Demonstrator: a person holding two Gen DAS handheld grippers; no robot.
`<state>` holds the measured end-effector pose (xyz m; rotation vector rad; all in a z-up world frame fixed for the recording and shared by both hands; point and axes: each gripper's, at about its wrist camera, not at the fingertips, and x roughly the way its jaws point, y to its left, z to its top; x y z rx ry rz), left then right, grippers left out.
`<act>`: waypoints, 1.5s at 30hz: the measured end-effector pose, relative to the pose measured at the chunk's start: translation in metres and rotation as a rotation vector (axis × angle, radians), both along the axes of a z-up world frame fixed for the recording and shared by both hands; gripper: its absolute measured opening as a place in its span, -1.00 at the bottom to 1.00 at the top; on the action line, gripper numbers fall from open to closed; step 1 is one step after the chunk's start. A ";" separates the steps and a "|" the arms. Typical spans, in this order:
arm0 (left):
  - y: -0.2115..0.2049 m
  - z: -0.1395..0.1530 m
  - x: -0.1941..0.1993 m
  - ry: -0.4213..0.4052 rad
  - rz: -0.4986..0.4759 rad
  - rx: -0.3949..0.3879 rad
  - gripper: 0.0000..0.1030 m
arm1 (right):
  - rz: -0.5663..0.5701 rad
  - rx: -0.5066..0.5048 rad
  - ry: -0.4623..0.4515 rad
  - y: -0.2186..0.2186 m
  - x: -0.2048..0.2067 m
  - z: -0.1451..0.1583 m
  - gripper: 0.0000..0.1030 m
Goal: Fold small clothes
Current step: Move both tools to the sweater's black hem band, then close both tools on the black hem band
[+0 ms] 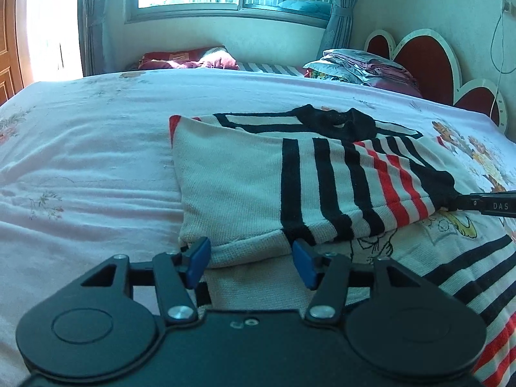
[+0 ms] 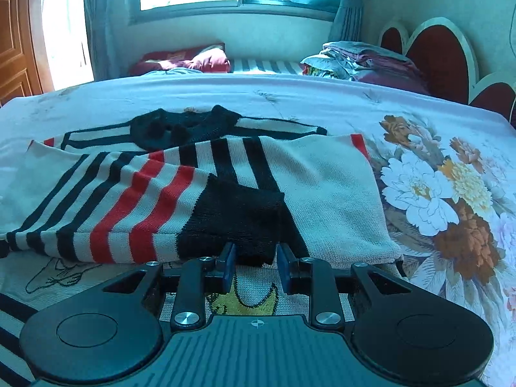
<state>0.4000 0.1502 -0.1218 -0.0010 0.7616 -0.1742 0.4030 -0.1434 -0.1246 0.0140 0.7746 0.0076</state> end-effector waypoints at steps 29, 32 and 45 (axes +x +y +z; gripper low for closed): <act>-0.016 -0.005 -0.204 0.077 0.154 -0.022 0.29 | 0.020 0.148 0.068 -0.127 -0.220 -0.008 0.10; -0.021 -0.006 -0.225 0.083 0.167 -0.033 0.28 | 0.027 0.211 0.087 -0.140 -0.241 -0.015 0.10; -0.038 -0.004 -0.259 0.119 0.145 -0.062 0.02 | 0.090 0.513 0.101 -0.151 -0.275 -0.025 0.10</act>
